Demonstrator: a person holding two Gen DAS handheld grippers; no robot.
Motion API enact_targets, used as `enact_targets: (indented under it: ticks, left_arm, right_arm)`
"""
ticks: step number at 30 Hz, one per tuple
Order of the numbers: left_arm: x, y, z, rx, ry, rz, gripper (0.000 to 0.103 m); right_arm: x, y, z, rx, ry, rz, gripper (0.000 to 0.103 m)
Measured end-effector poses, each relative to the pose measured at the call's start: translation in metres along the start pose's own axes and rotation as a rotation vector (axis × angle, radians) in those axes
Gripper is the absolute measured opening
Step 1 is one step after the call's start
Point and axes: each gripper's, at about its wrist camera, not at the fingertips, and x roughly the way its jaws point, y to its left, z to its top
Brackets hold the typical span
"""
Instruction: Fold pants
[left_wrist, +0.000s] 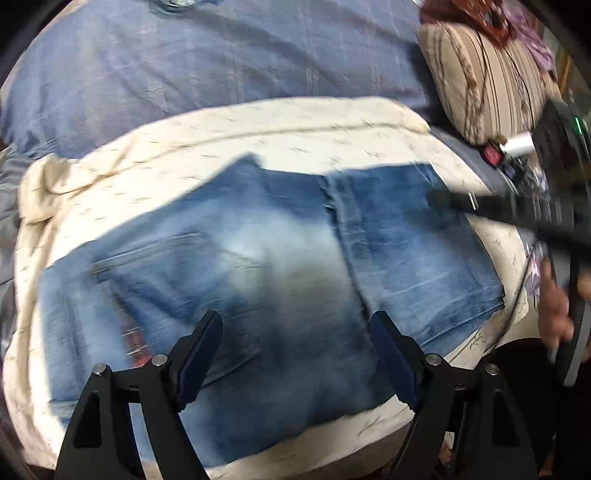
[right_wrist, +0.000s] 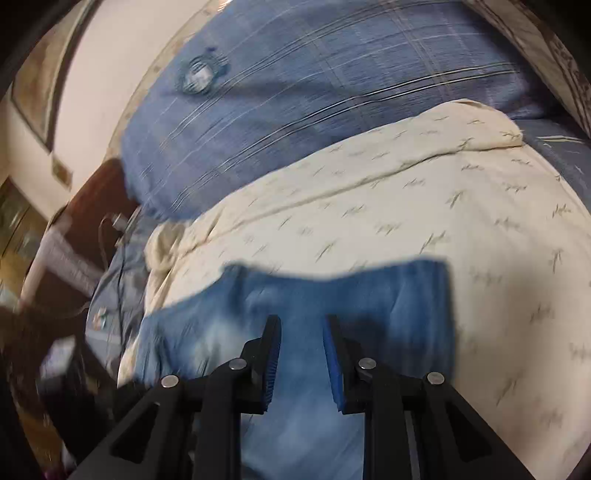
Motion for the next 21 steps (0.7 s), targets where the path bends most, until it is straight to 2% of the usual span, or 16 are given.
enact_targets:
  ticks: [4,6,7,8,10,14,17,19,21]
  left_arm:
    - [-0.032,0.035,-0.012,-0.059,-0.053,0.075,0.082]
    - [-0.046,0.058,-0.017,-0.102,-0.074,0.11,0.082]
    - [-0.054,0.069,-0.021,-0.136,-0.084,0.133,0.082]
    - [-0.061,0.083,-0.025,-0.17,-0.09,0.153,0.082]
    - [-0.075,0.11,-0.032,-0.234,-0.104,0.181,0.082]
    - [-0.087,0.153,-0.053,-0.327,-0.102,0.229,0.082]
    - [-0.089,0.178,-0.07,-0.403,-0.085,0.235,0.082]
    - [-0.086,0.186,-0.076,-0.442,-0.074,0.22,0.082]
    - [-0.082,0.191,-0.082,-0.46,-0.061,0.213,0.082]
  right_arm:
    - [-0.003,0.018,-0.035,-0.05,0.054,-0.032,0.027]
    - [0.011,0.017,-0.053,-0.052,0.136,-0.035,0.027]
    - [0.025,0.017,-0.061,-0.058,0.2,-0.058,0.027]
    - [0.033,0.018,-0.068,-0.076,0.222,-0.098,0.027]
    - [0.027,0.028,-0.07,-0.107,0.19,-0.115,0.027]
    - [0.009,0.042,-0.067,-0.088,0.112,-0.011,0.028]
    - [0.008,0.055,-0.069,-0.115,0.065,-0.013,0.028]
    - [0.021,0.062,-0.072,-0.136,0.095,-0.047,0.028]
    - [0.045,0.06,-0.077,-0.137,0.175,-0.075,0.028]
